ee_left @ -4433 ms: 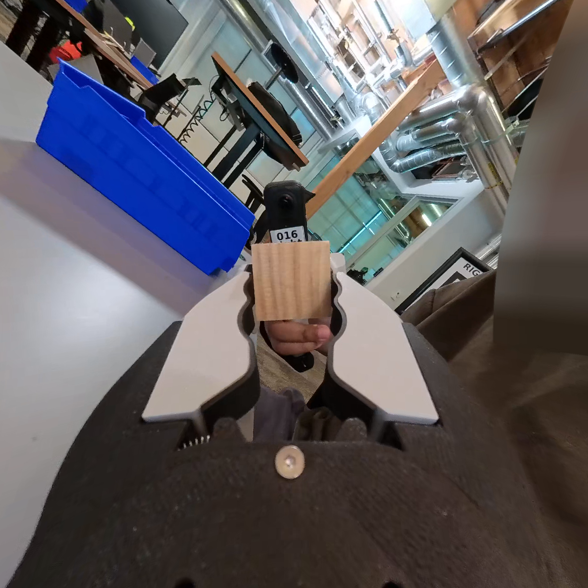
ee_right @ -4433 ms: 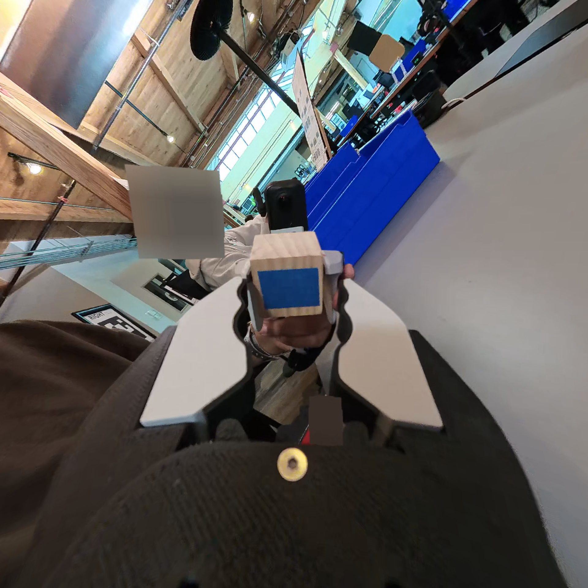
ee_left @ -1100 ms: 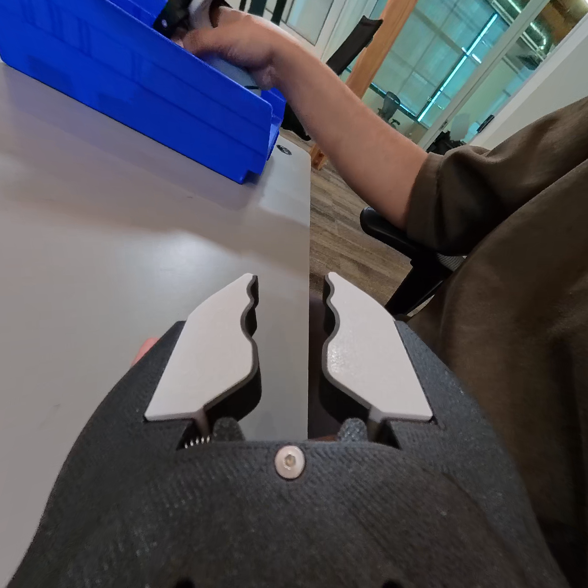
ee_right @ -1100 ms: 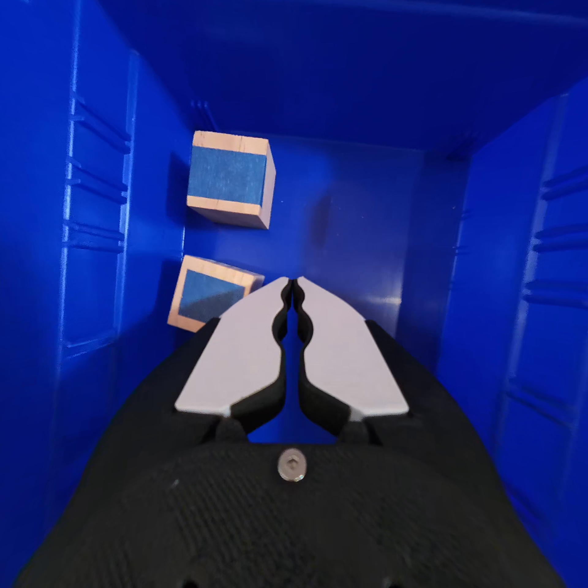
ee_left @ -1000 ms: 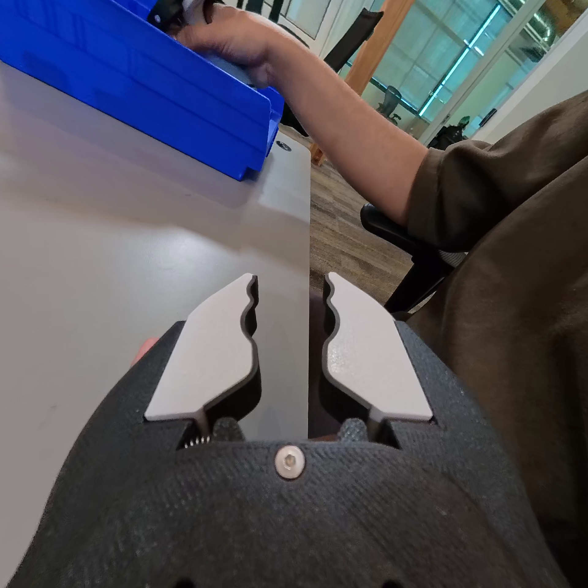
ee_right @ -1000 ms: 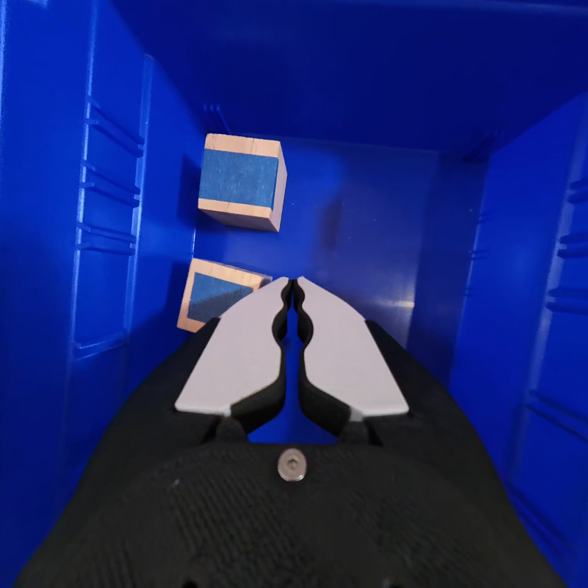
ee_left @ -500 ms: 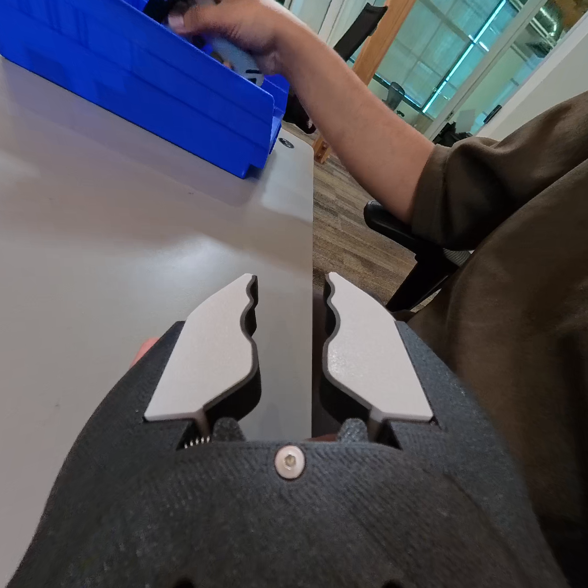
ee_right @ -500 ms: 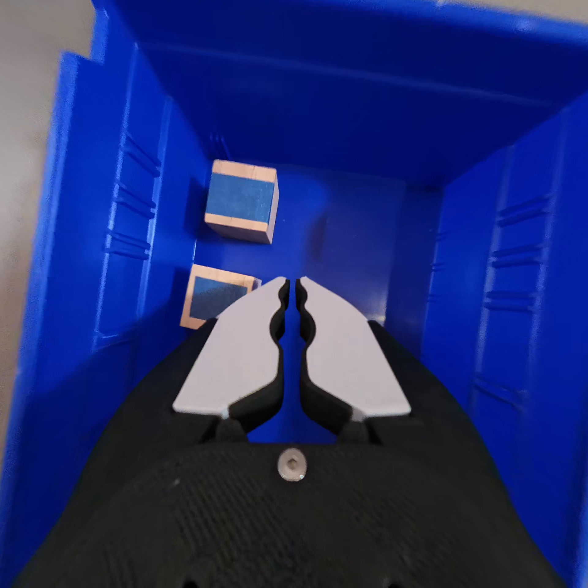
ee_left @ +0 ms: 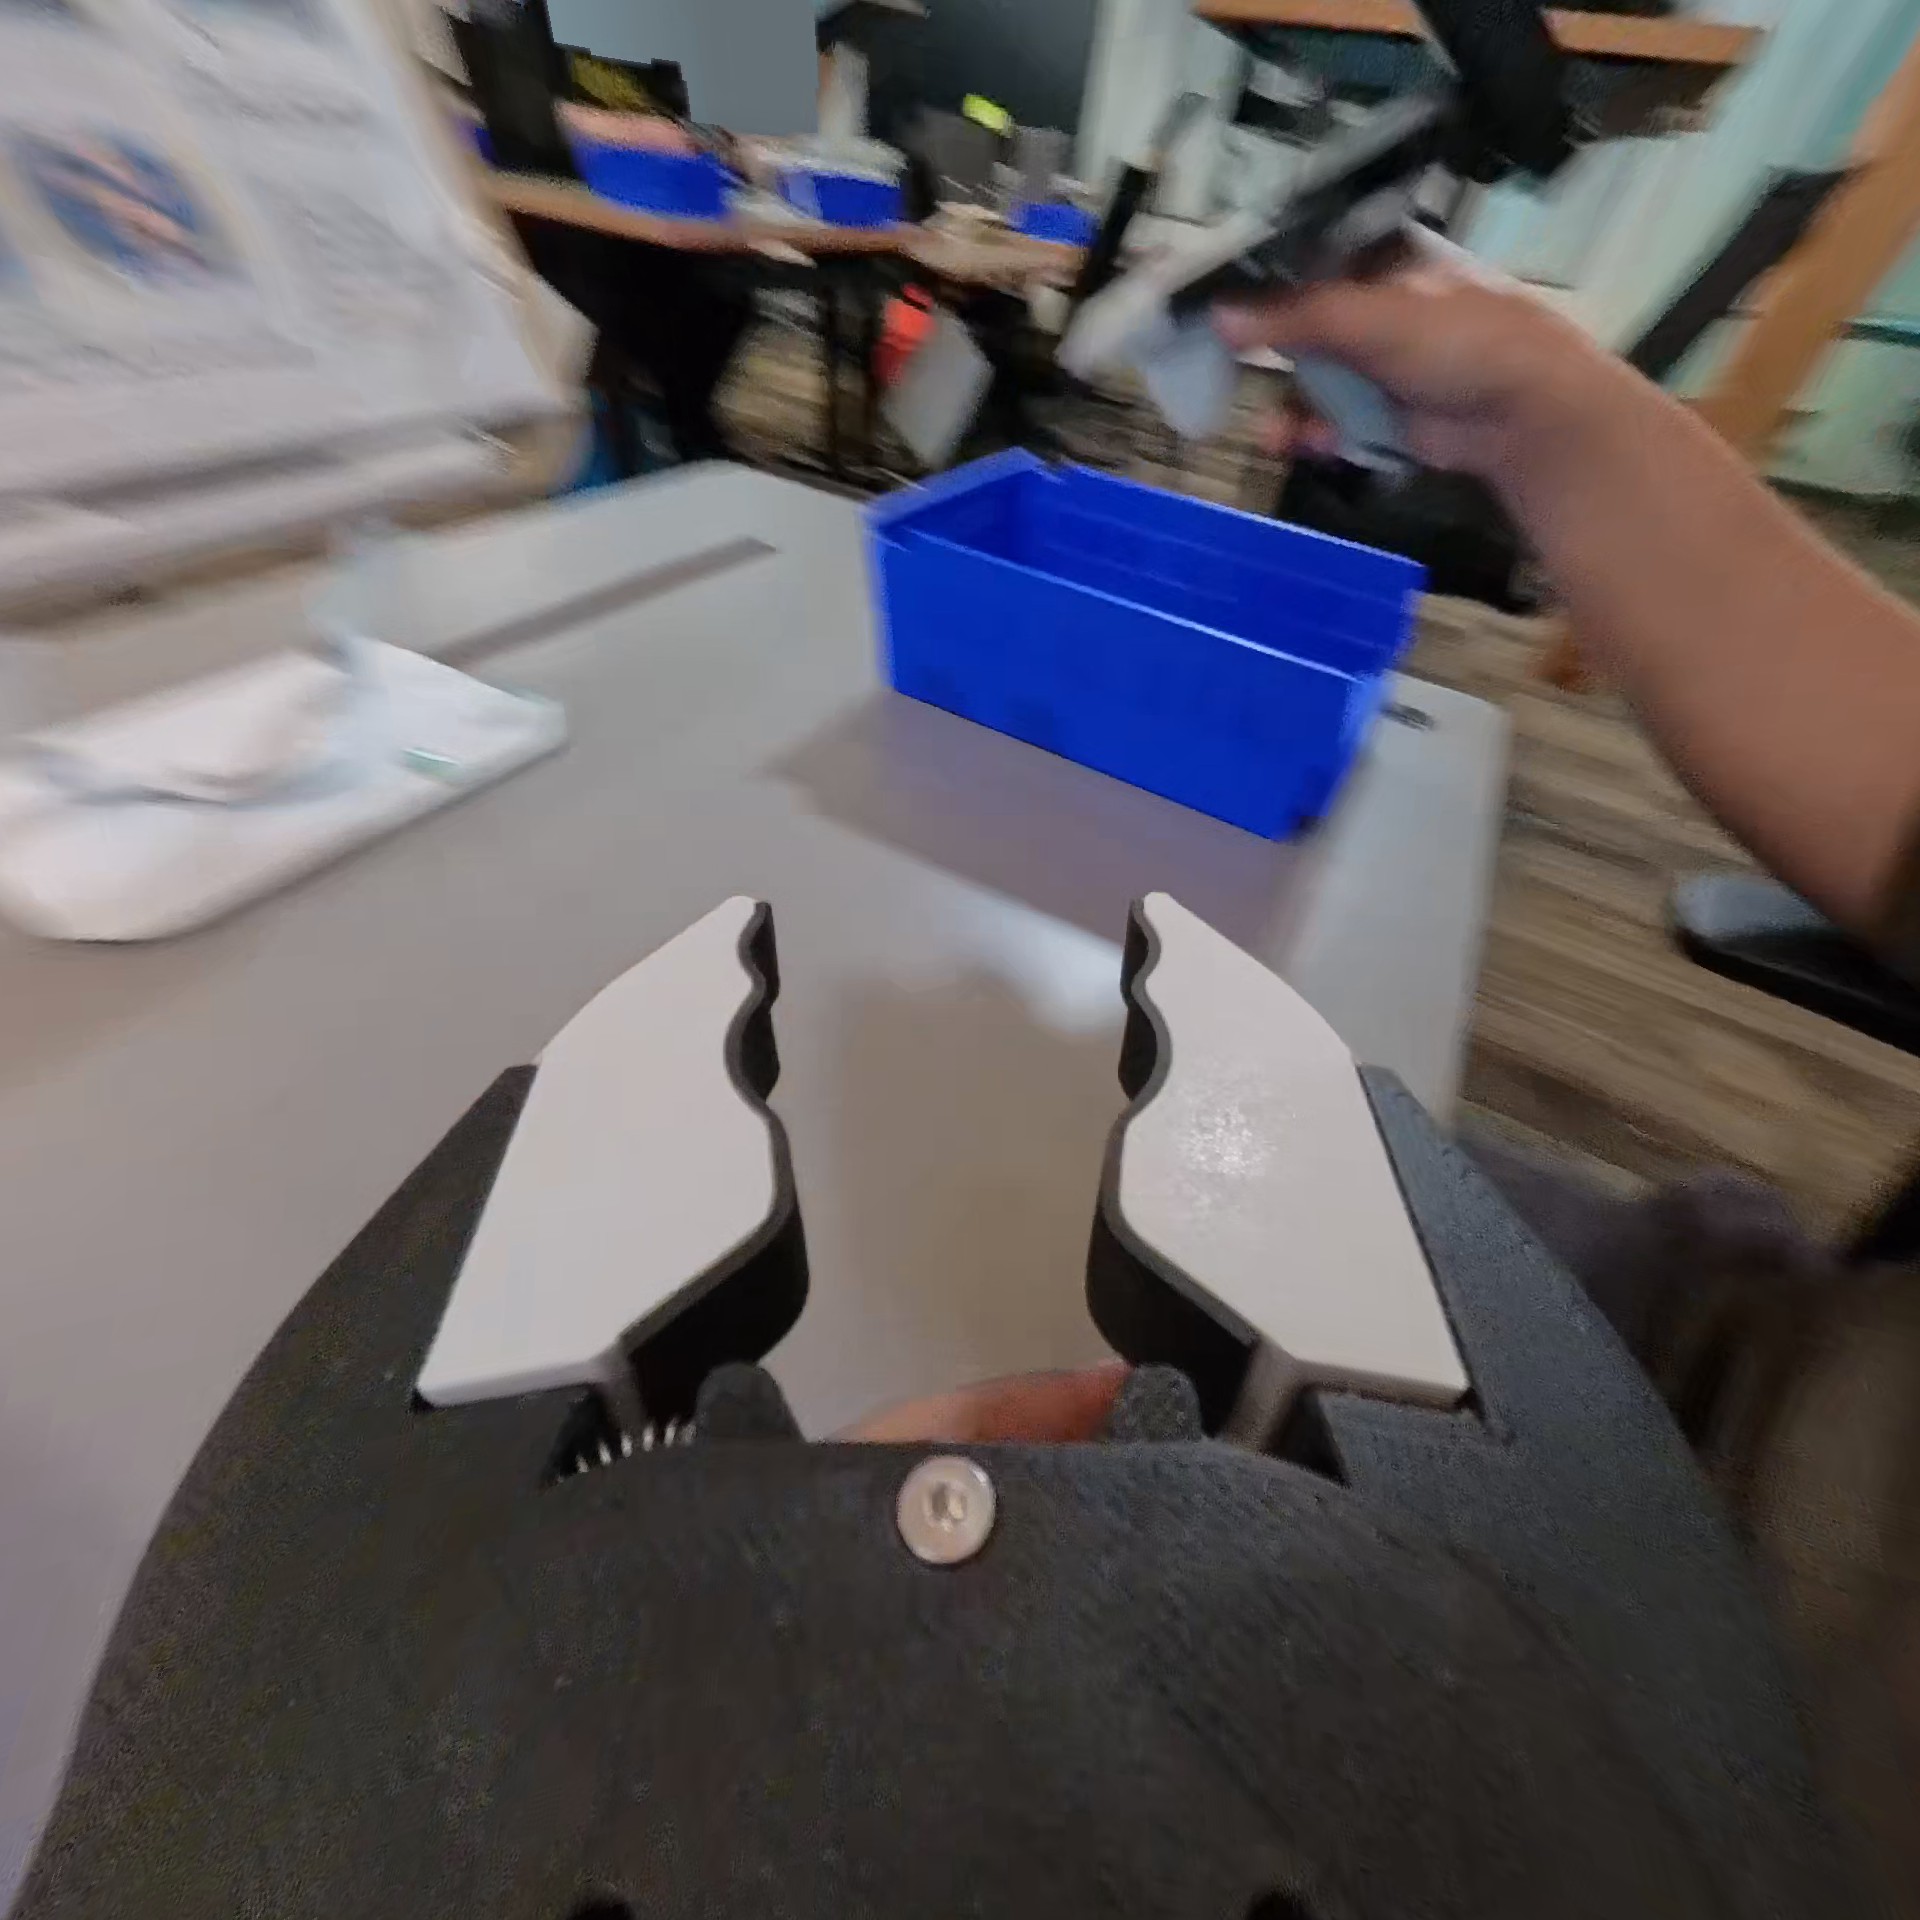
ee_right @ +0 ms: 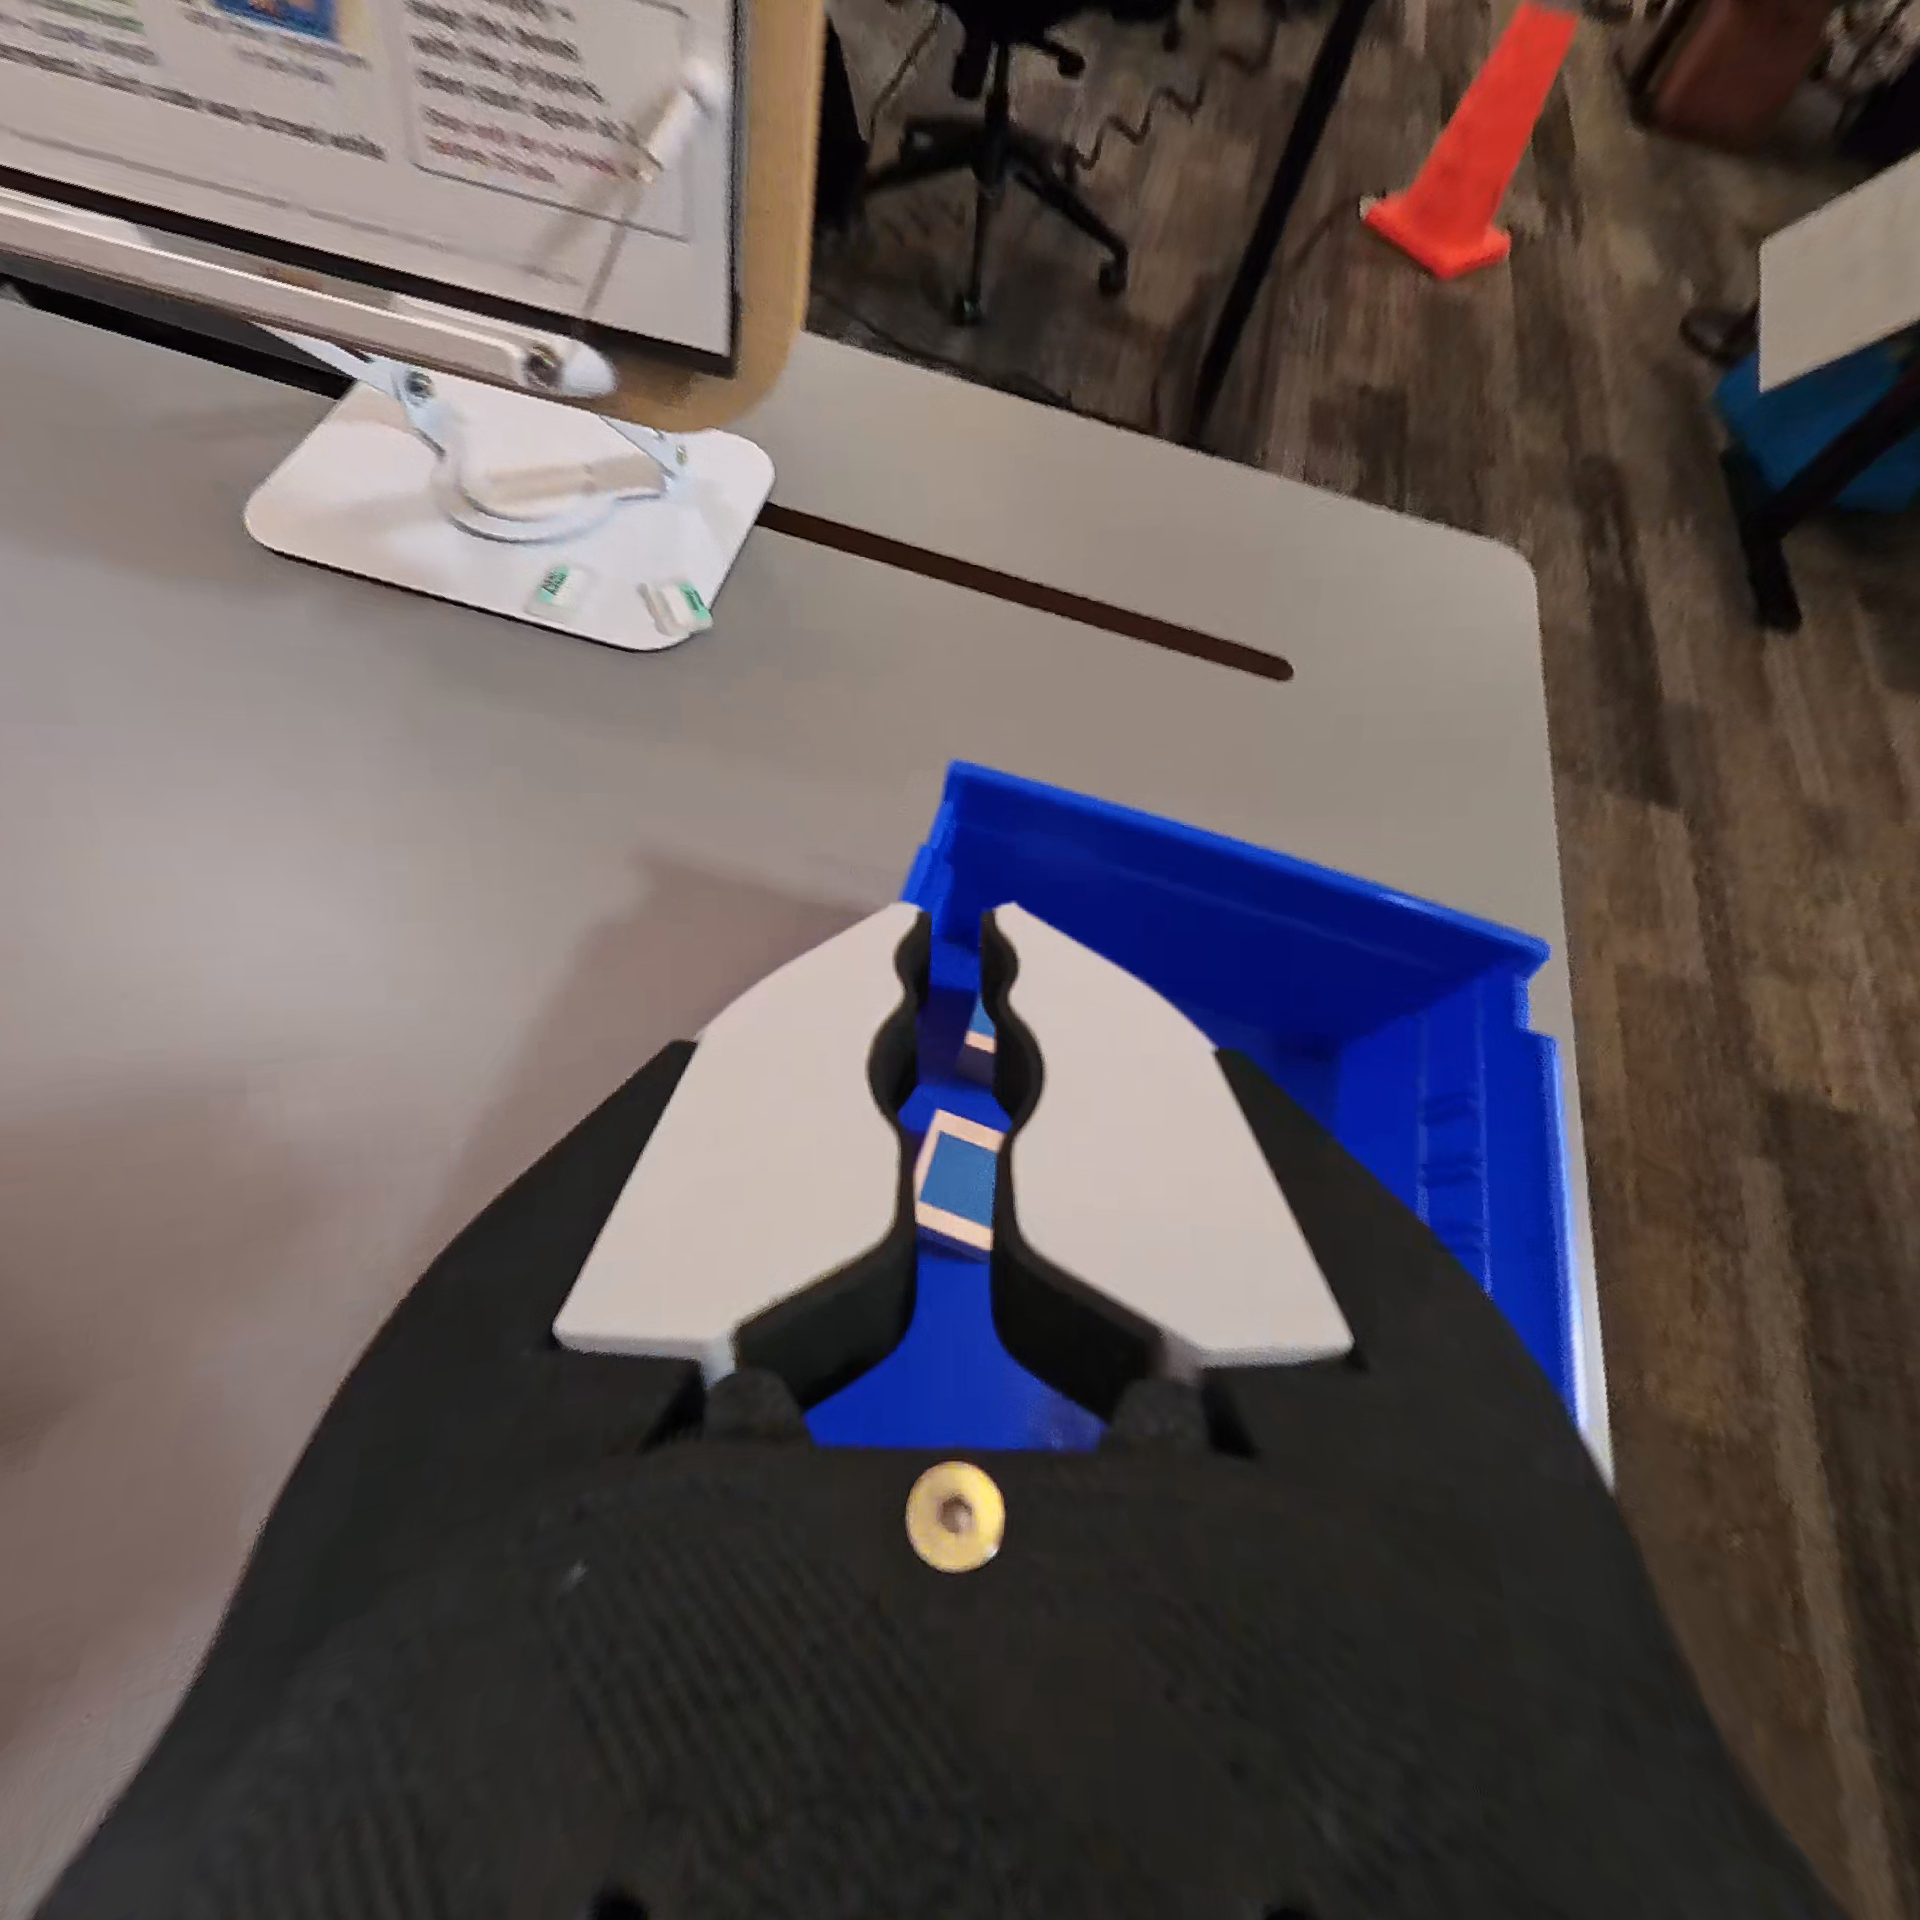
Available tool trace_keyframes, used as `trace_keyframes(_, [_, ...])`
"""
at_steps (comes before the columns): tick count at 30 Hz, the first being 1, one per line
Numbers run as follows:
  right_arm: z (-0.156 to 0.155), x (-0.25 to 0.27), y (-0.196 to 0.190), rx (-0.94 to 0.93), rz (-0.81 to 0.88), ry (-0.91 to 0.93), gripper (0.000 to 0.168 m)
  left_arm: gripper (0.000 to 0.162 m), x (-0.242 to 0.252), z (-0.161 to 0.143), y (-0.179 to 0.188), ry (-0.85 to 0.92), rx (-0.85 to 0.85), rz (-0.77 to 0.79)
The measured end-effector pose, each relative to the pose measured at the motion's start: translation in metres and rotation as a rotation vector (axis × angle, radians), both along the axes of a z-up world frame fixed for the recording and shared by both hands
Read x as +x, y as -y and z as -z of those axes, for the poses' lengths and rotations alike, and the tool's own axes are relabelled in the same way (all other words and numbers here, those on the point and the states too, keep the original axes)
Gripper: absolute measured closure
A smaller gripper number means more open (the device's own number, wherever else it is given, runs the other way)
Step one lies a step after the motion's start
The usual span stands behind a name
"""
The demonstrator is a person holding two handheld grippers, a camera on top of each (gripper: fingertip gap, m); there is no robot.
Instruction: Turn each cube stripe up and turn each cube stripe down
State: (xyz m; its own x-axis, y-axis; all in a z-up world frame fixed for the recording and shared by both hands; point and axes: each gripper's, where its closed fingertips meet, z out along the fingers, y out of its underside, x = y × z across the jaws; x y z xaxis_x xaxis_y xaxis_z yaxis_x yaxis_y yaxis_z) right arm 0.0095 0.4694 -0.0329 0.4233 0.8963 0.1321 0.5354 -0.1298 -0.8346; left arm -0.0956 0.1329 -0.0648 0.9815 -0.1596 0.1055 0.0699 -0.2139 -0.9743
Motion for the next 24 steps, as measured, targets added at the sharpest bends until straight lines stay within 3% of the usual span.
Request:
trace_keyframes(4, [-0.012,-0.018,0.027,0.028,-0.087,-0.060,0.160,0.109,-0.133,-0.057,0.061,-0.114,0.035,-0.513])
trace_keyframes(6, [-0.012,-0.031,0.043,0.004,-0.154,-0.119,0.160,0.113,-0.201,-0.065,0.107,-0.111,-0.003,-0.758])
trace_keyframes(8, [-0.009,-0.040,0.054,-0.034,-0.188,-0.148,0.160,0.113,-0.252,-0.049,0.142,-0.046,-0.099,-0.887])
trace_keyframes(11, [-0.011,-0.047,0.068,-0.072,-0.226,-0.183,0.159,0.107,-0.277,0.006,0.154,0.193,-0.302,-0.848])
trace_keyframes(14, [-0.020,-0.048,0.076,-0.040,-0.234,-0.216,0.159,0.107,-0.276,0.036,0.143,0.271,-0.307,-0.788])
trace_keyframes(19, [-0.032,-0.045,0.083,0.013,-0.230,-0.266,0.160,0.101,-0.282,0.092,0.150,0.102,-0.564,-0.832])
trace_keyframes(24, [-0.021,-0.044,0.085,-0.026,-0.229,-0.272,0.160,0.101,-0.280,0.110,0.147,0.090,-0.620,-0.827])
